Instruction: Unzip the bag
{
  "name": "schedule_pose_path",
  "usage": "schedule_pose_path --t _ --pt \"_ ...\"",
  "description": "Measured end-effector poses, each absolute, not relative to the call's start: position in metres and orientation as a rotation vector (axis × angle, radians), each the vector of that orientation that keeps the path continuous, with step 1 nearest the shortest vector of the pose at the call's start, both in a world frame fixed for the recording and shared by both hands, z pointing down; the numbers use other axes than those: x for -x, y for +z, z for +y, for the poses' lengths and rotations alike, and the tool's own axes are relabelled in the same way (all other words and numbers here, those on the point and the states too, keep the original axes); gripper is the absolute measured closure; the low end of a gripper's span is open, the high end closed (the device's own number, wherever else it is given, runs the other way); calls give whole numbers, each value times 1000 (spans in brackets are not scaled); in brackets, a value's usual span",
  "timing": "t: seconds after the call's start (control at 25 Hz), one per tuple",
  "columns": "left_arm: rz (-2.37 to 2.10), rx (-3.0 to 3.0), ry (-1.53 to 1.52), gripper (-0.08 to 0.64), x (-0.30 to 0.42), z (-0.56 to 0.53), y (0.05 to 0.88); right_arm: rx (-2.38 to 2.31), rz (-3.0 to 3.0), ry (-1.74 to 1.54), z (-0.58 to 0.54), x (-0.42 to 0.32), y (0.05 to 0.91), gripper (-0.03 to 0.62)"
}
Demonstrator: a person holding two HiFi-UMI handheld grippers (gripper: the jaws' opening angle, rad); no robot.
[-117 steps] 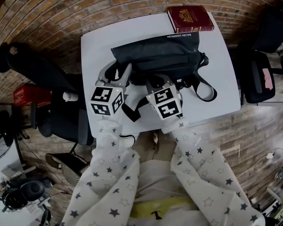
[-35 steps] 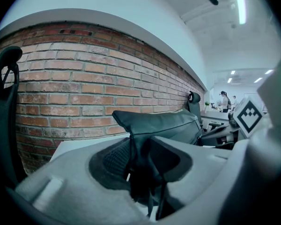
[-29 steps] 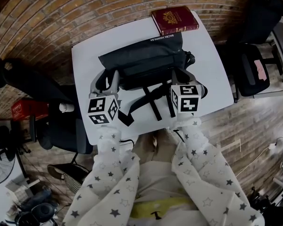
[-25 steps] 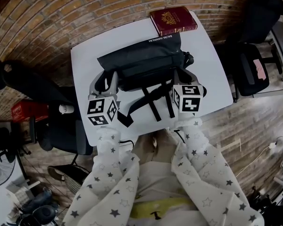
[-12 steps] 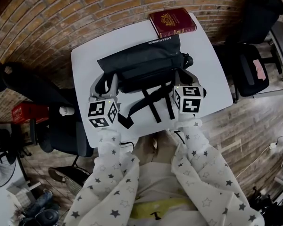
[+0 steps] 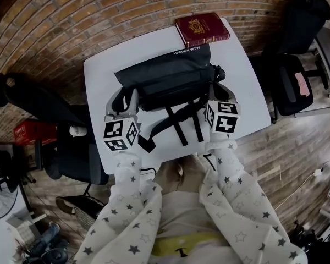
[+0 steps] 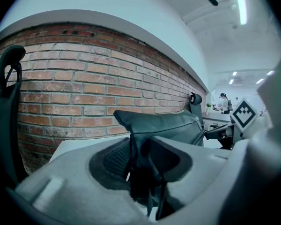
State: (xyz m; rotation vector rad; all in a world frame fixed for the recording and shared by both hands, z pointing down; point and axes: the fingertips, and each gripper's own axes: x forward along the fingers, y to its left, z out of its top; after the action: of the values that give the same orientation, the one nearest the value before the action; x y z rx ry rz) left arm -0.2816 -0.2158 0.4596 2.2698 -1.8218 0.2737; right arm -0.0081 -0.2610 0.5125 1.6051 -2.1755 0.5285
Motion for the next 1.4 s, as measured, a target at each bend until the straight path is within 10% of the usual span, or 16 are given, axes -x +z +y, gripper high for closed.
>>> schedule_pose_path --t 0.88,1.12,1.4 --pt "-1779 -2256 239 423 282 -213 461 -1587 -2208 636 -259 -11 523 565" --pt "-1781 -2241 203 397 283 -194 457 -1532 -2306 578 -255 -9 510 449" --pt "-1820 -2236 202 514 286 -164 448 -1496 -2429 453 -246 -8 477 548"
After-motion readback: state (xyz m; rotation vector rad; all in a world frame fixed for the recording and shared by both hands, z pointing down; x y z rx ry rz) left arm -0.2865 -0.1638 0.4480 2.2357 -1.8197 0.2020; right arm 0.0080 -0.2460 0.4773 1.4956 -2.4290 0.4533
